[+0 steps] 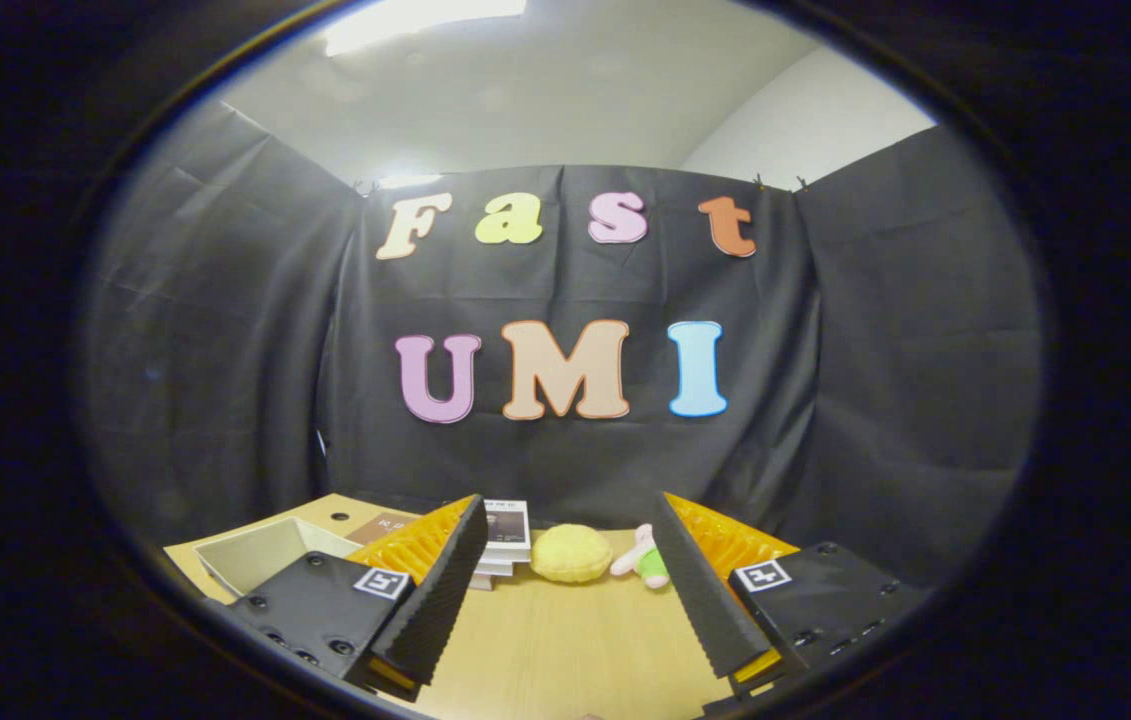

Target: Open the storage box then place both shoes into the box .Put the left shoe in first, then the right shoe, with the right side of both shoes facing outward in a uniform manner.

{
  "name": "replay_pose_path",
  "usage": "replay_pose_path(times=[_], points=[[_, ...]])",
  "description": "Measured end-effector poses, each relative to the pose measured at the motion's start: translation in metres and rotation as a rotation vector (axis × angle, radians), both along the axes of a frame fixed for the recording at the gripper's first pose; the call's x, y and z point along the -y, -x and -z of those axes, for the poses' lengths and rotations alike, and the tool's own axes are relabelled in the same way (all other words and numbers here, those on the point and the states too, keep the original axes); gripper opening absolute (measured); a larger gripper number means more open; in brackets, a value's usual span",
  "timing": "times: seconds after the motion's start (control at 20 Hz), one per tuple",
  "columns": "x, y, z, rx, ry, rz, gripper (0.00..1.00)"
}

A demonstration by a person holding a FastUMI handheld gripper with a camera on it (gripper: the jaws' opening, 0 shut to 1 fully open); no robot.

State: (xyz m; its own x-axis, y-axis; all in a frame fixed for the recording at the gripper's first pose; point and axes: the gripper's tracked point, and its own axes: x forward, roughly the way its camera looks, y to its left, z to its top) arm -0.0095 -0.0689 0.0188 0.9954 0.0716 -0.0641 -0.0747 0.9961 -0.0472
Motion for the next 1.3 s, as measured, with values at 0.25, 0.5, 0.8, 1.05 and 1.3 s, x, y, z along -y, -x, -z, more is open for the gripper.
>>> replay_pose_path(times=[0.25, 0.5, 0.8, 1.05, 1.3], points=[[-0.006, -0.001, -0.002, 0.010, -0.017, -0.006, 1.00], [-0.011, -0.001, -0.003, 0.011, -0.022, -0.021, 1.00], [-0.010, -0.002, -0.003, 0.019, -0.021, -0.014, 1.00], [-0.013, -0.002, -0.003, 0.025, -0.024, -0.021, 1.00], [-0.014, -0.001, -0.005, 0.035, -0.018, -0.023, 1.00]])
